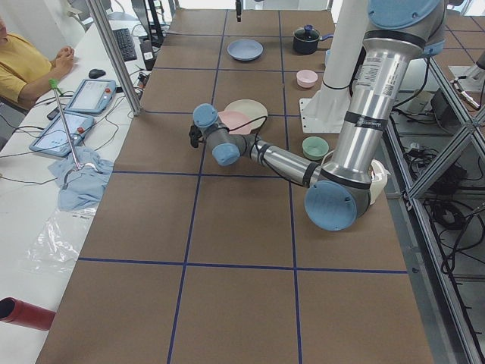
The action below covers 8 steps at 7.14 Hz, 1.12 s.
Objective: Stack three plates with pink and blue
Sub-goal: 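Grip the pink plate rim with the left gripper and slide it onto the cream plate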
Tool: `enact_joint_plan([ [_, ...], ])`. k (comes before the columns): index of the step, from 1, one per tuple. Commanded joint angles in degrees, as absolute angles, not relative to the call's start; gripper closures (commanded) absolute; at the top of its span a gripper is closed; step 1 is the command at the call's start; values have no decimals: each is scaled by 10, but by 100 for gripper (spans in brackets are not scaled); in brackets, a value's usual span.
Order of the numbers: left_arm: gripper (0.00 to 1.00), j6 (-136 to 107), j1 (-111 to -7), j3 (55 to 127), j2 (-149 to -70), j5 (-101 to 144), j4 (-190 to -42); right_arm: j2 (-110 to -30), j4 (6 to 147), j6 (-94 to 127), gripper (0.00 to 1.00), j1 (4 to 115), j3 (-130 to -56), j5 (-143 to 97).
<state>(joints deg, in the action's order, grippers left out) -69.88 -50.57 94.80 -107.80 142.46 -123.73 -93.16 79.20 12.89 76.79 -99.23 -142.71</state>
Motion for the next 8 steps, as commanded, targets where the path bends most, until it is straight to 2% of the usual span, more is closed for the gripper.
enact_joint_plan([
  [1,100,-836,-382,960,-1152,1322,-1236,-944,752,129,0,751,-991,-1414],
  [4,100,-833,-346,957,-1158,1278,-1237,-944,752,134,0,737,-992,-1418],
  [5,71,-834,-339,956,-1158,1260,-1237,-944,752,134,0,734,-991,-1419],
  [6,46,-835,-339,959,-1155,1255,-1239,-944,751,135,0,717,-990,-1414],
  [7,1,-842,-342,967,-1153,1252,-1238,-944,752,138,0,714,-989,-1412],
  [8,0,-848,-355,982,-1151,1252,-1237,-945,751,169,0,689,-988,-1392],
])
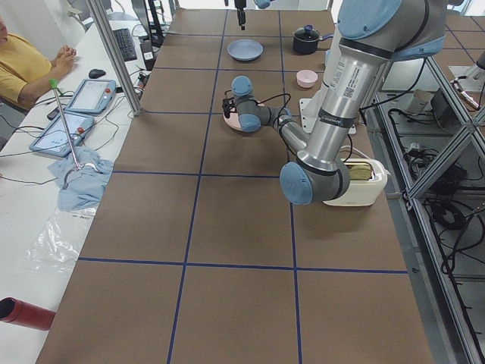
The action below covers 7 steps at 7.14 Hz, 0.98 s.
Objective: Stack three plates with pink and blue
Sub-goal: 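Open the left gripper and draw back while the right gripper reaches the blue plate rim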
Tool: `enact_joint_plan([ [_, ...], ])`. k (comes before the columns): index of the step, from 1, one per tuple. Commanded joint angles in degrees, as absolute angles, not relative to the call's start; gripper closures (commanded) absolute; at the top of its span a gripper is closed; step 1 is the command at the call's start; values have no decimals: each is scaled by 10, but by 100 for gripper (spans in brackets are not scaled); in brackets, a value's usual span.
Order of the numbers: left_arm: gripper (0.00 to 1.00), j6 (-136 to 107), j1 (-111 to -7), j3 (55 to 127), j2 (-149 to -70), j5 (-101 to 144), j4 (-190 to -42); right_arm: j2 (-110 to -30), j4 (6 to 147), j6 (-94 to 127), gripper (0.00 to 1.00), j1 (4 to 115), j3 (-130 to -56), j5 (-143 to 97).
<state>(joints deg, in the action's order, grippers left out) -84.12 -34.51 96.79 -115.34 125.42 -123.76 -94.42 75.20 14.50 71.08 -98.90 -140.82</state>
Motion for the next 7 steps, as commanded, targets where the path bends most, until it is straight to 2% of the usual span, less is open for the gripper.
enact_joint_plan([
  [1,0,-848,-368,985,-1150,1252,-1236,-945,751,188,0,674,-987,-1371],
  [2,0,-843,-374,984,-1150,1252,-1237,-945,749,185,0,668,-968,-1366],
  [4,0,-842,-380,985,-1150,1252,-1236,-940,638,188,0,658,-882,-1318],
  [5,0,-842,-381,985,-1150,1252,-1236,-935,595,190,12,657,-851,-1318],
  [6,0,-842,-381,986,-1150,1252,-1236,-934,592,192,64,657,-846,-1319],
  [7,0,-842,-385,989,-1149,1252,-1236,-933,592,191,90,657,-841,-1319],
])
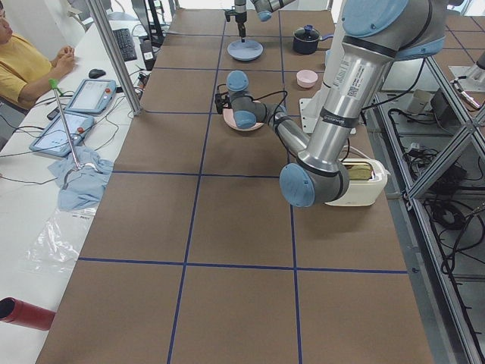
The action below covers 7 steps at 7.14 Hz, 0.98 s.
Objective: Stack three plates with pink and blue
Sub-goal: 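Open the left gripper and draw back while the right gripper reaches the blue plate rim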
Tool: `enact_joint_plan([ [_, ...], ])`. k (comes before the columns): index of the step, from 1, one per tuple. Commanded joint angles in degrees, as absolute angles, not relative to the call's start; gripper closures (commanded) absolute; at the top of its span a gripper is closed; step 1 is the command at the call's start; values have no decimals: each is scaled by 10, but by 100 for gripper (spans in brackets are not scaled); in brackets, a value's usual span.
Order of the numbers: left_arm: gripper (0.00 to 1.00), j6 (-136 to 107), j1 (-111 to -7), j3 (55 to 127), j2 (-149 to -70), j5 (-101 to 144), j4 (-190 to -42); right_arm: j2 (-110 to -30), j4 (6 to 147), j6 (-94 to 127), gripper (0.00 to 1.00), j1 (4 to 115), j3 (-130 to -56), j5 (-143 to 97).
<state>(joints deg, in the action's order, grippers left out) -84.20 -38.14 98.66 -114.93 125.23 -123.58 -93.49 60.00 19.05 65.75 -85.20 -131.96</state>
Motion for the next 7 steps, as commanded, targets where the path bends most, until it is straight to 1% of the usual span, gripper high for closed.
enact_joint_plan([
  [1,0,-842,-388,992,-1148,1253,-1236,-932,591,191,99,657,-838,-1322],
  [3,0,-841,-390,1012,-1132,1255,-1236,-923,592,197,100,651,-831,-1324],
  [5,0,-841,-390,1012,-1132,1256,-1236,-918,588,242,100,659,-854,-1408],
  [6,0,-840,-396,1013,-1132,1259,-1236,-927,587,264,100,677,-912,-1434],
  [7,0,-824,-405,1020,-1126,1260,-1236,-927,586,363,100,676,-971,-1443],
])
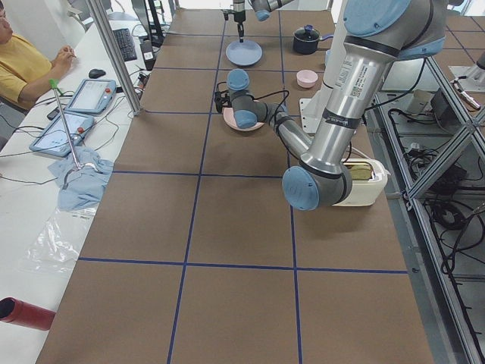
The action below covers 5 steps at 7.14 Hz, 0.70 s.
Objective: Stack three plates with pink and blue
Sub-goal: 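Open the left gripper and draw back while the right gripper reaches the blue plate rim, then slide the blue plate with the right gripper onto the pink plate stack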
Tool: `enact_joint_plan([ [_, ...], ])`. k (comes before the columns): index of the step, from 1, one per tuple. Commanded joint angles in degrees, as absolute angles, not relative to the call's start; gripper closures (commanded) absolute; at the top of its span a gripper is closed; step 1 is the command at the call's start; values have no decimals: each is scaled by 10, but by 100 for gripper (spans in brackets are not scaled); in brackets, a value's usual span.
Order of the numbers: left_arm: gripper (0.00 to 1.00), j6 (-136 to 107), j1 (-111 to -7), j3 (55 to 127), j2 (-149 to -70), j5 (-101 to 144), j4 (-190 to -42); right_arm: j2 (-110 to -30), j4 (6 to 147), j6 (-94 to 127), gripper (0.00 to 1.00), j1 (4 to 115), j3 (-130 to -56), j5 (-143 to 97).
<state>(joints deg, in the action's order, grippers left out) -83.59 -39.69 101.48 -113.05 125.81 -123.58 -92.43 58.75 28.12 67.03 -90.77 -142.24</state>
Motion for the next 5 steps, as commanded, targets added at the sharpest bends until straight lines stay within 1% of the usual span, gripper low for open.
enact_joint_plan([
  [1,0,-757,-409,1040,-1088,1260,-1237,-913,584,464,100,673,-1009,-1443],
  [2,0,-698,-438,1047,-1071,1265,-1236,-898,566,543,100,648,-1029,-1443],
  [3,0,-691,-482,1041,-1071,1320,-1237,-876,505,646,100,592,-1031,-1428],
  [4,0,-690,-507,1040,-1072,1349,-1238,-829,476,774,100,527,-1034,-1369],
  [5,0,-690,-510,1038,-1075,1348,-1238,-764,476,877,100,438,-1034,-1262],
])
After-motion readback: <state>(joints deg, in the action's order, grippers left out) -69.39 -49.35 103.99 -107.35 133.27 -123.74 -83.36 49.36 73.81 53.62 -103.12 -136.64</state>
